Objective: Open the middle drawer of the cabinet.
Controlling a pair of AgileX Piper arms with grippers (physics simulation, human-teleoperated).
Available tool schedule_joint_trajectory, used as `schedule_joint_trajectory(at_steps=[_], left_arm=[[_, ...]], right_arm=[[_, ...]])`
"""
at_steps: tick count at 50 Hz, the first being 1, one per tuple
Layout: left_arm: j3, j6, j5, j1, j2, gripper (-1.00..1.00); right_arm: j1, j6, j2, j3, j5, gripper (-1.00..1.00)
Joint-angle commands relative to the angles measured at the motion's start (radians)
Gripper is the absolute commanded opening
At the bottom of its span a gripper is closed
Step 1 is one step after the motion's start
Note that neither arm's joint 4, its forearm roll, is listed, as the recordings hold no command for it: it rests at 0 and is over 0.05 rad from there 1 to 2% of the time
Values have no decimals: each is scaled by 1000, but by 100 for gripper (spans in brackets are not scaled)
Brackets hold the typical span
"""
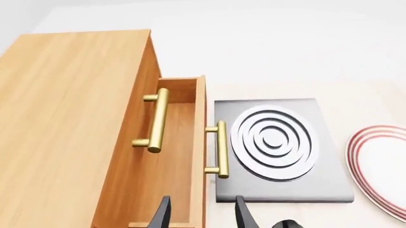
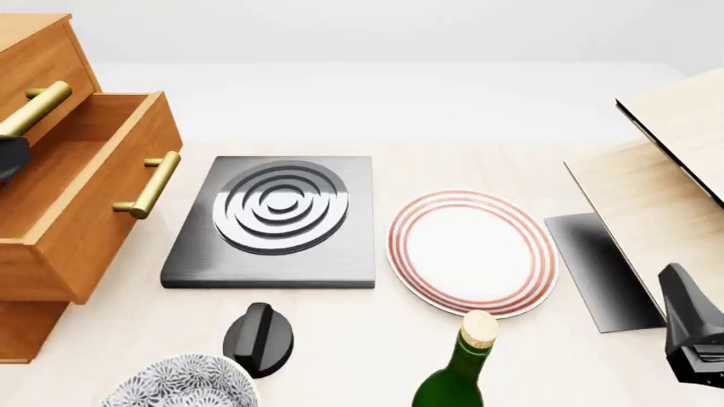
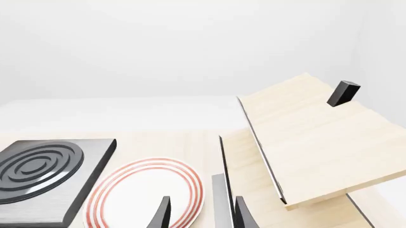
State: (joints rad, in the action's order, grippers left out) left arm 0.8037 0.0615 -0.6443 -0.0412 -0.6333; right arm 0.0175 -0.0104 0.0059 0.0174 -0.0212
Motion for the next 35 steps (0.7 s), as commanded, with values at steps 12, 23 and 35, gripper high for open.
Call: schedule_joint_trajectory(at_steps=[12, 23, 35], left_arm=[[19, -12, 77, 50, -133, 100], [-23, -17, 124, 31, -181, 100], [-72, -12, 158, 12, -201, 100]], right_arm=[[0, 0, 0, 0, 0, 100], [0, 0, 0, 0, 0, 100], [0, 0, 0, 0, 0, 100]])
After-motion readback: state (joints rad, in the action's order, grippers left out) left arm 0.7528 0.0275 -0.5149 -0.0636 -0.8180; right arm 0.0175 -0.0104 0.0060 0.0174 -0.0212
